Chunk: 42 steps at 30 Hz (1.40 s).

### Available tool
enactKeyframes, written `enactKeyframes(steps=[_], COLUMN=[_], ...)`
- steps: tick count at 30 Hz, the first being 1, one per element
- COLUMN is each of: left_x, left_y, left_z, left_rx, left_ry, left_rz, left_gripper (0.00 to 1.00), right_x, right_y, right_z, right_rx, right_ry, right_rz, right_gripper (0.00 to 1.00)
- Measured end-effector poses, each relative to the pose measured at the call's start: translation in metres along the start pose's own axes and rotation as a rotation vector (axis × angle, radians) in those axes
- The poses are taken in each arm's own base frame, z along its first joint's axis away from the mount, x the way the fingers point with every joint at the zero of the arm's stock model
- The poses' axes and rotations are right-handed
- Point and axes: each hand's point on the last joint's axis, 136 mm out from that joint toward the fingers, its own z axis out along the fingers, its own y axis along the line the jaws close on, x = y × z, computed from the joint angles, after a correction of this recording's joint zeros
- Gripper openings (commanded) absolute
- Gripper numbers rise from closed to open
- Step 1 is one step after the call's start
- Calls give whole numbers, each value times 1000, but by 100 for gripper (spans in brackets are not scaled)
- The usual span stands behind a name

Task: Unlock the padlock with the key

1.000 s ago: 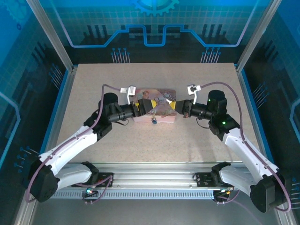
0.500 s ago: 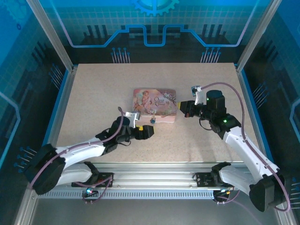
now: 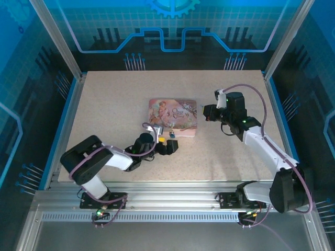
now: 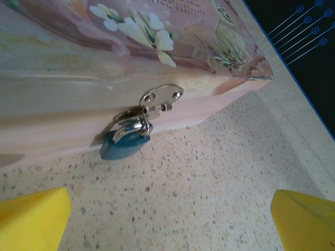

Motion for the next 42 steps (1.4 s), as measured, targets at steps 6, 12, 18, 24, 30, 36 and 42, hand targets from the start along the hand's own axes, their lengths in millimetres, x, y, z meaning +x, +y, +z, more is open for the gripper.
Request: enactKeyframes(steps=[6, 12, 18, 24, 30, 36, 42], left_x=[-5, -6, -7, -8, -8, -8, -7], left_y=[-4, -4, -9, -14, -14, -14, -13], left_z=[19, 27, 32, 33, 33, 33, 32], left_rx=[15, 15, 44, 67, 67, 68, 69], left_ry=[-65, -99, -109, -109, -109, -109, -108], left_rz=[48, 71, 79, 81, 80, 77, 58], left_gripper=[99, 95, 89, 87, 88, 88, 88], right_x=[-3, -1, 12, 17, -7, -46, -60], right_y=[-20, -34, -47, -52, -48, -46, -52], right_z=[19, 41, 63, 70, 78, 103, 132], right_rx=[34, 54, 67, 73, 73, 81, 93], right_ry=[9, 35, 78, 93, 67, 41, 67], right_rz=[25, 42, 67, 86, 70, 41, 43], right_gripper=[0, 0, 0, 0, 0, 0, 0])
